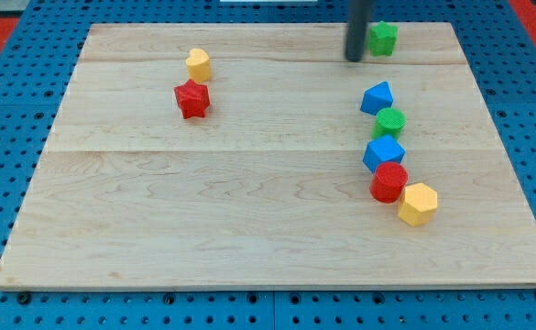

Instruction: Move the red circle below the red star

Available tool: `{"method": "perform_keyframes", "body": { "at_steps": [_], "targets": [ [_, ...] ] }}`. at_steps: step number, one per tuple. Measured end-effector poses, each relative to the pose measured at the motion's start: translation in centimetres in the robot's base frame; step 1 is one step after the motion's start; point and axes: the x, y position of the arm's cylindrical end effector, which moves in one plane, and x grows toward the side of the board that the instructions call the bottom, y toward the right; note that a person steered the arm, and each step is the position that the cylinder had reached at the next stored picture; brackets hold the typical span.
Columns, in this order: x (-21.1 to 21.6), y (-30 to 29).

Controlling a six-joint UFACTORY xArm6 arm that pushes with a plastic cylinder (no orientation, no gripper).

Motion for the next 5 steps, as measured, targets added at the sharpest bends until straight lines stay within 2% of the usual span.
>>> {"method": "perform_keyframes", "body": {
  "at_steps": [1, 3, 5],
  "targets": [
    [5.1, 7.3],
    [23.3, 7.4],
    [24.2, -4.9]
  ]
}}
